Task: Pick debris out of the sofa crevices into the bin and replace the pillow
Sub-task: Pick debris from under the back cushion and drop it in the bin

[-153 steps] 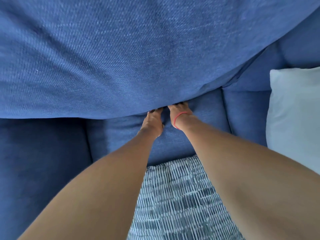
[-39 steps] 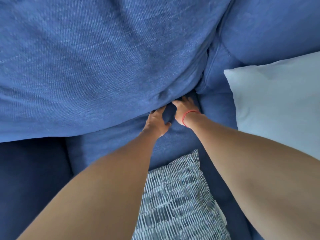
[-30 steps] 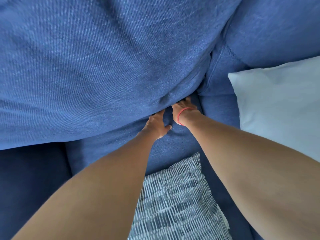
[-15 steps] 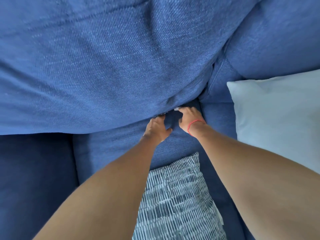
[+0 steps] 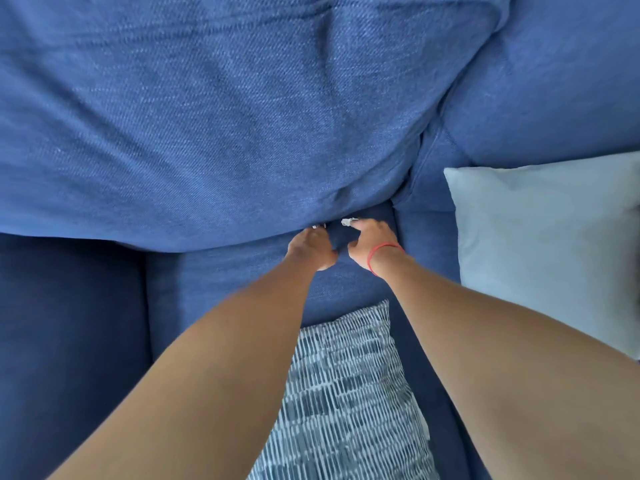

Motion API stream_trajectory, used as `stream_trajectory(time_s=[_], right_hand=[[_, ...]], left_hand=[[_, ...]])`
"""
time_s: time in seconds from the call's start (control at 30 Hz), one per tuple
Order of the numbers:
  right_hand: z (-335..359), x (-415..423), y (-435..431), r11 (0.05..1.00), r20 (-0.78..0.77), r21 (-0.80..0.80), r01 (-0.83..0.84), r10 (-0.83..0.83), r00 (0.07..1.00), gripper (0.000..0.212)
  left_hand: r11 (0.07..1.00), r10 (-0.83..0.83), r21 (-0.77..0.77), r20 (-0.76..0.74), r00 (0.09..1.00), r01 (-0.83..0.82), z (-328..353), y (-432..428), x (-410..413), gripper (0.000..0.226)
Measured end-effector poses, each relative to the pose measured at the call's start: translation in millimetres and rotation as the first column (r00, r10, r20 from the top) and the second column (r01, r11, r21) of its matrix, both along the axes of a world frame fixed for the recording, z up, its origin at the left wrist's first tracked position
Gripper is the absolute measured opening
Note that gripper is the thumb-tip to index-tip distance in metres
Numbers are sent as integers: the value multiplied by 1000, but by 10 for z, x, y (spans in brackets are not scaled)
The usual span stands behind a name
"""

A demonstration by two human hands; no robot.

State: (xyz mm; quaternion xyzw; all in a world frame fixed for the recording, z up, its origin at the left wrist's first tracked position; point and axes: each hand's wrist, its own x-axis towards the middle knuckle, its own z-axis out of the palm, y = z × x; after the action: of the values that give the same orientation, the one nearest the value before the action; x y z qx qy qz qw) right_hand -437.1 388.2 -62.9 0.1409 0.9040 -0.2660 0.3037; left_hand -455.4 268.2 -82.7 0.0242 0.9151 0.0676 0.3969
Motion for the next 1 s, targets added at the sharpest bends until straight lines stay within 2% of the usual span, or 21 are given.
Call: stream_trajectory(time_s=[0.17,0.33,0.47,0.57,0.67,0.77,0.9,1.0], right_hand=[[-4,68,-30,999,-26,-30,40,-40,999,53],[-68,90,37,997,-5,-55,59,-60,998,55],[-135,146,118,997,40,-47,64,-62,997,56],[-145,163,196,995,12,-40,91,-91,996,49],[-82,152,197,994,-31,-8,109,-109,994,30],[61,128,148,991,-32,1,133,-133,991,19],[305,118,-12,989,-76,-13,150,-151,986,17],[529,104,-231,990,-121,-19,141,-143,982,30]], left_hand=[[999,-1,35,29,1000,0,19,-59,33,74],[996,-87,9,72,994,87,-26,22,-58,81],[995,-51,-86,32,998,53,-92,46,-76,82],[993,-62,-101,-15,998,60,-87,43,-67,78],[1000,12,-1,-130,991,-12,-7,-45,20,59],[971,196,188,-276,941,-147,134,-132,177,29],[909,340,327,-225,913,-258,363,-218,386,8],[874,384,383,-171,907,-298,557,-359,433,19]])
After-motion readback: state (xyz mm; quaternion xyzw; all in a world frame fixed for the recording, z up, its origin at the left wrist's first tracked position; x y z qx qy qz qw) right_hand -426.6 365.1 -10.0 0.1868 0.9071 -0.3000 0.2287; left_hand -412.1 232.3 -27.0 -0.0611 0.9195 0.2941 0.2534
